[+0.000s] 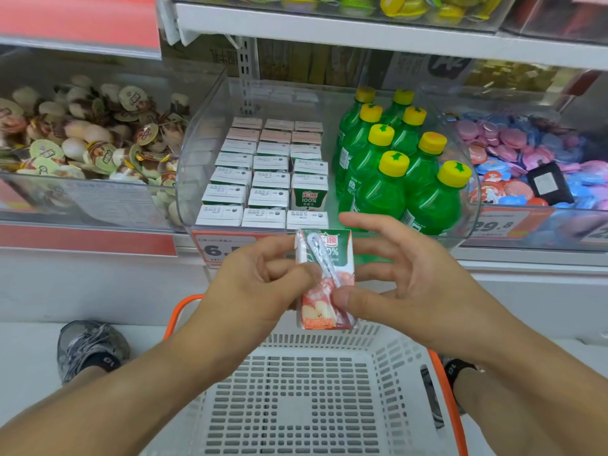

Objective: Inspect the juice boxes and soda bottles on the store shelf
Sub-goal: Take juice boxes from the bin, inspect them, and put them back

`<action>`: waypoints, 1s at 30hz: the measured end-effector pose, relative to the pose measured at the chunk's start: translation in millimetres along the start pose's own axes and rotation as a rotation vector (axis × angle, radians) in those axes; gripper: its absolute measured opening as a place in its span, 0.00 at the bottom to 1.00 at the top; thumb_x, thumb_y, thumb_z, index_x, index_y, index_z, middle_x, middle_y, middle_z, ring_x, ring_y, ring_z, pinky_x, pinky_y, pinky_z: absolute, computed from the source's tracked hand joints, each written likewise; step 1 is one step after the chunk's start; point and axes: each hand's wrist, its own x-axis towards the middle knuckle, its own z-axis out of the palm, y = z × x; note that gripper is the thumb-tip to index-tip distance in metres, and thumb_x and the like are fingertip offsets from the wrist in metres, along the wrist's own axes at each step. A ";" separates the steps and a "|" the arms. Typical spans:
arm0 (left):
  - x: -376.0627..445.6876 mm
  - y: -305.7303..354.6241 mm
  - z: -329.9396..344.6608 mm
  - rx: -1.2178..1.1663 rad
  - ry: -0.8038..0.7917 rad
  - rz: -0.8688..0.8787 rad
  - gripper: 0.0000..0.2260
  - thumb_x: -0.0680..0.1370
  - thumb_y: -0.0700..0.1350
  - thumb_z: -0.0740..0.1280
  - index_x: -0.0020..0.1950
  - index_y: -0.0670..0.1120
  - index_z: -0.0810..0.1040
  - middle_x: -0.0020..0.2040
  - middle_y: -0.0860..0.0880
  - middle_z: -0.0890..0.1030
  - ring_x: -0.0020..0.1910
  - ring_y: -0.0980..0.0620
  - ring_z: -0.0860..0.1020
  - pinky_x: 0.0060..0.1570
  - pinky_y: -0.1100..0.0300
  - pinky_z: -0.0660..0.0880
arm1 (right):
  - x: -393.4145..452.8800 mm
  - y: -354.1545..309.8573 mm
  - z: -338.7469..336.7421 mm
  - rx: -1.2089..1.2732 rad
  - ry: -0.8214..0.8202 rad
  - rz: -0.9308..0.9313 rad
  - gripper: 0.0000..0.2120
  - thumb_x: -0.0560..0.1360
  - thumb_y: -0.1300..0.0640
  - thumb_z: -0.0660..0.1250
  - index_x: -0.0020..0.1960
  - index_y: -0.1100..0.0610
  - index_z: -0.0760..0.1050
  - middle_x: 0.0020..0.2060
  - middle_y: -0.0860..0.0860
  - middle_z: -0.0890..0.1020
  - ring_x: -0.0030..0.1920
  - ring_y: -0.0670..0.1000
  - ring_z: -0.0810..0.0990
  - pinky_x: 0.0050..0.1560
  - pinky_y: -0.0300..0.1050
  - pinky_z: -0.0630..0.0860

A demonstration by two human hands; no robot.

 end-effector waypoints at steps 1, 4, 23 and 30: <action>0.6 -0.1 -0.3 -0.004 0.013 -0.004 0.13 0.78 0.35 0.65 0.61 0.43 0.80 0.47 0.38 0.86 0.43 0.40 0.83 0.50 0.48 0.81 | -0.4 0.1 0.5 0.006 -0.009 0.014 0.35 0.68 0.65 0.78 0.68 0.42 0.71 0.58 0.46 0.83 0.50 0.48 0.86 0.45 0.50 0.85; 2.0 -0.1 -2.5 -0.027 0.042 -0.005 0.11 0.79 0.36 0.65 0.59 0.43 0.81 0.46 0.39 0.86 0.44 0.41 0.85 0.47 0.52 0.83 | -1.4 0.6 2.2 0.039 -0.042 0.048 0.35 0.68 0.66 0.78 0.68 0.42 0.72 0.57 0.47 0.83 0.51 0.51 0.86 0.47 0.58 0.84; -3.6 10.2 -7.5 -0.008 0.127 0.066 0.11 0.78 0.36 0.66 0.60 0.41 0.78 0.43 0.40 0.86 0.40 0.44 0.84 0.45 0.53 0.82 | -3.6 -8.0 5.1 0.064 -0.038 -0.036 0.39 0.60 0.73 0.79 0.67 0.50 0.75 0.53 0.50 0.87 0.49 0.54 0.87 0.47 0.49 0.85; -7.5 22.2 -12.7 0.347 0.196 0.203 0.12 0.73 0.54 0.70 0.52 0.49 0.80 0.34 0.47 0.85 0.30 0.50 0.79 0.37 0.53 0.77 | -6.4 -11.7 6.4 0.145 0.001 -0.159 0.28 0.63 0.67 0.75 0.61 0.49 0.82 0.50 0.49 0.88 0.50 0.51 0.87 0.49 0.40 0.82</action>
